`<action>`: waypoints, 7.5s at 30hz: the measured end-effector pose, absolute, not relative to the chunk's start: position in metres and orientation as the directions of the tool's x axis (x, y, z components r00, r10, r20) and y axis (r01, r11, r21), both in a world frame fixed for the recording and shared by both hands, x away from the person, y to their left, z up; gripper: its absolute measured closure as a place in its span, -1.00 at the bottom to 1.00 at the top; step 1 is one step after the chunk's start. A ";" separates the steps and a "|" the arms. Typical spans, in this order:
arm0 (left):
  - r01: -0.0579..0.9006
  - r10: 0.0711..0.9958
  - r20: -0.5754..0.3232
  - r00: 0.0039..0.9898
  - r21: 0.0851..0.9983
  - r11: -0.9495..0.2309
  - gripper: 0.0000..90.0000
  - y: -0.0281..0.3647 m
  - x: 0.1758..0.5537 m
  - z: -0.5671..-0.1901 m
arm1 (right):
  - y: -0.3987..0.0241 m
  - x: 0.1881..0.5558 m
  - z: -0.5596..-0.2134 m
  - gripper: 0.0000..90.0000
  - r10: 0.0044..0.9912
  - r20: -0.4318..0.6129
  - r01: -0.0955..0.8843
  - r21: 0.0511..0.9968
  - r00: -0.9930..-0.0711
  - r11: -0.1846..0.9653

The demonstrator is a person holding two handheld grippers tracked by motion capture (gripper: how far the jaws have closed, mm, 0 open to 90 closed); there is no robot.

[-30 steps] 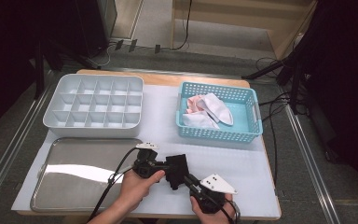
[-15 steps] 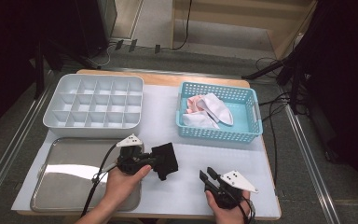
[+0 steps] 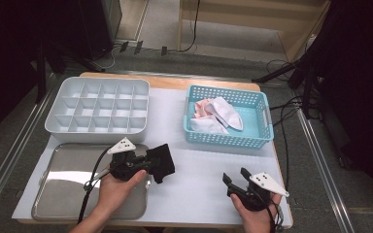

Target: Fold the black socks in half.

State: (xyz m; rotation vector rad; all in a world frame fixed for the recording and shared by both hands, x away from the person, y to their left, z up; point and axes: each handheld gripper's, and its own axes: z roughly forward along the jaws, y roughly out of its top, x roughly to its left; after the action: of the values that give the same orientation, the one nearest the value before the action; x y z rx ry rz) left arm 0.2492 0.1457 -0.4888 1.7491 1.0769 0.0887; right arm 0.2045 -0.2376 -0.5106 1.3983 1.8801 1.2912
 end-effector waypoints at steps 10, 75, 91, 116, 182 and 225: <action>0.612 0.707 -0.425 0.565 0.791 -0.014 0.65 0.170 0.256 -0.485 | -0.264 0.210 -0.510 -0.69 0.920 0.162 0.486 0.873 -0.357 0.035; 0.509 0.927 -0.210 0.310 0.861 0.025 0.64 0.209 0.346 -0.459 | -0.290 0.216 -0.525 -0.67 0.938 0.176 0.509 0.861 -0.298 0.001; 0.648 0.881 -0.298 0.367 0.761 -0.012 0.56 0.202 0.356 -0.472 | -0.288 0.217 -0.525 -0.67 0.938 0.175 0.512 0.859 -0.299 0.003; 0.783 0.845 -0.376 0.380 0.618 -0.077 0.70 0.203 0.383 -0.468 | -0.287 0.217 -0.526 -0.67 0.936 0.170 0.511 0.859 -0.306 0.011; 0.632 0.860 -0.243 0.448 0.766 -0.113 -0.75 0.210 0.329 -0.440 | -0.284 0.218 -0.526 -0.66 0.938 0.169 0.532 0.847 -0.302 0.019; 0.494 0.903 -0.145 0.405 0.865 -0.083 -1.00 0.226 0.226 -0.522 | -0.288 0.215 -0.524 -0.66 0.944 0.185 0.509 0.861 -0.275 -0.021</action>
State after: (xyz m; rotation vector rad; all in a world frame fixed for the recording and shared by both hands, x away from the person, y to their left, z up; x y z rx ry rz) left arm 0.2259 0.2255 -0.5221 1.7272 1.2268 0.5481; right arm 0.2154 -0.2881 -0.5235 1.5117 1.7989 1.2401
